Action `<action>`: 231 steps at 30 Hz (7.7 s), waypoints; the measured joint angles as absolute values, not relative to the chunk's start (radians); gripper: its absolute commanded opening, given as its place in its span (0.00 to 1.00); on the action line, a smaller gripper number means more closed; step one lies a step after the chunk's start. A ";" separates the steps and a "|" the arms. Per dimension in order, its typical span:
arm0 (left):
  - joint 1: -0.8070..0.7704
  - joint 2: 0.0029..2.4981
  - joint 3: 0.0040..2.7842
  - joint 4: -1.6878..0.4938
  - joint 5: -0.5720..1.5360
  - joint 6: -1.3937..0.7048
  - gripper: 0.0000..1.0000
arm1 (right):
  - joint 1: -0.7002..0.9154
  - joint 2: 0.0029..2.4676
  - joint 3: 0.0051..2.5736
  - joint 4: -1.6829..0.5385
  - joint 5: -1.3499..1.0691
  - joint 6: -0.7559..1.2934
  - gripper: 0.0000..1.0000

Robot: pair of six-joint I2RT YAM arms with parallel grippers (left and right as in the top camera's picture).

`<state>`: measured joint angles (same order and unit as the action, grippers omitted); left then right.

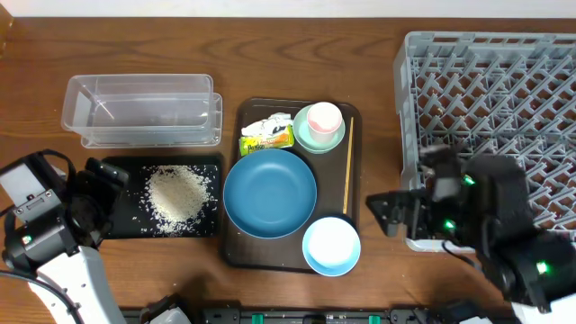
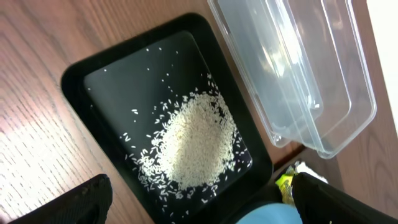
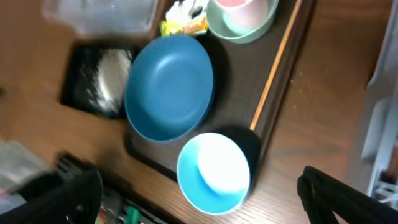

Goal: Sort waste into correct bins and load items into the dishwasher rack
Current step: 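Reach the right gripper to the light-blue small bowl and grasp it, then carry the light-blue small bowl into the dish rack and release, then move the right gripper to the blue bowl and grasp its rim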

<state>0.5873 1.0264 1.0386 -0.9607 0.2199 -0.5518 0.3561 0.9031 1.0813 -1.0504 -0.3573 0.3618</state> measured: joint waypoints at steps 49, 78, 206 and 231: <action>0.587 1.047 1.040 -0.961 0.199 -0.574 0.95 | 1.152 1.776 1.145 -0.963 0.053 0.663 0.43; 0.587 1.047 1.040 -0.961 0.199 -0.574 0.95 | 1.086 1.594 1.169 -1.098 0.025 0.668 0.01; 0.587 1.052 1.043 -0.961 0.195 -0.577 0.95 | 1.076 1.794 1.230 -0.608 -0.212 0.140 0.71; 0.587 1.052 1.043 -0.961 0.195 -0.577 0.95 | 1.137 1.888 1.231 -0.547 -0.003 0.209 0.01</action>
<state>0.5873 1.0515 1.0431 -0.9607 0.1951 -0.5766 1.1366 1.8881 1.2308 -0.5472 -0.0029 0.2092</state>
